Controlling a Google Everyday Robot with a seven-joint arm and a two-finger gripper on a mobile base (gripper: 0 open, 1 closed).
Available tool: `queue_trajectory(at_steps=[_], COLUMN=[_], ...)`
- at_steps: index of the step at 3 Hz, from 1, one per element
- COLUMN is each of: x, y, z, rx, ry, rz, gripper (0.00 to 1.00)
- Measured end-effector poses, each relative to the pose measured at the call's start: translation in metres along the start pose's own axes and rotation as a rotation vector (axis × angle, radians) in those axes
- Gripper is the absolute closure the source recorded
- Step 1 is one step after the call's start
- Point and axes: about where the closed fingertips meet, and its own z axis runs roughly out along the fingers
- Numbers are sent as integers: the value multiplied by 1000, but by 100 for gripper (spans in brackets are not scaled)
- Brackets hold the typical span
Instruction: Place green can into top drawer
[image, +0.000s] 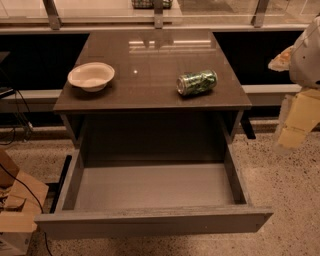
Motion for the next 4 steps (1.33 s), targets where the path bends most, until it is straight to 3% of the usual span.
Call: queue_trajectory(at_steps=[1,2,3,4], x=[0,-11,-36,-60], y=[0,-11,-37,-80], z=[0,13,36,63], rx=[0,-2,8,9], ry=[-1,-62,-100,-128], rz=[0,17,24,-23], gripper=[0,0,0,0])
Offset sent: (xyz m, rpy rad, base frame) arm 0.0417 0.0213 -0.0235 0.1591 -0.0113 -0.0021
